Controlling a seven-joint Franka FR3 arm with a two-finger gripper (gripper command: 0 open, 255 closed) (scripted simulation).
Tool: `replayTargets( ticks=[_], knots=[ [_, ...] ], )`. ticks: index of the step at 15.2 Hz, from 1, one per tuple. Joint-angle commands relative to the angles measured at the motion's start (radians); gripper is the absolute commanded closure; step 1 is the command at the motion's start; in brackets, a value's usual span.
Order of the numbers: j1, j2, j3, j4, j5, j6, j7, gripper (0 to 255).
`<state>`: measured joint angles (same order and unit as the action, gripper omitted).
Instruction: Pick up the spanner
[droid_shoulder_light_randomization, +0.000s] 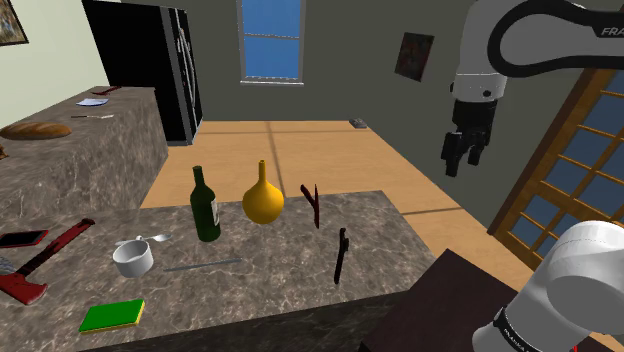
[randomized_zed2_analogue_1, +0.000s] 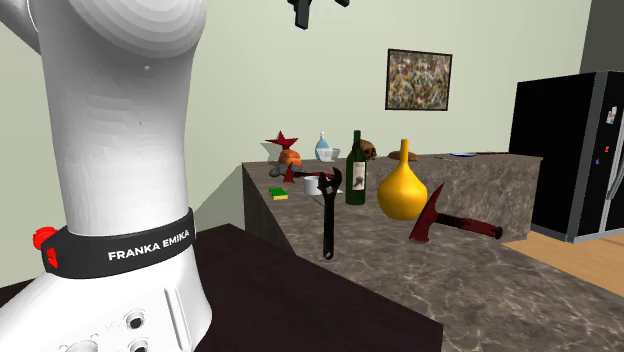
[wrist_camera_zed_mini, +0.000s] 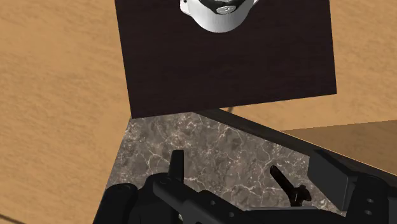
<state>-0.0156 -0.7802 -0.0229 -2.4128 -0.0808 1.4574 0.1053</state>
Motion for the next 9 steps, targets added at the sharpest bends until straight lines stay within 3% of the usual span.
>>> replayTargets(
  ticks=[1, 9],
  knots=[
    [0.000, 0.000, 0.000, 0.000, 0.000, 0.000, 0.000, 0],
    [0.012, 0.214, 0.072, -0.039, 0.098, 0.229, 0.169, 0]
  ],
)
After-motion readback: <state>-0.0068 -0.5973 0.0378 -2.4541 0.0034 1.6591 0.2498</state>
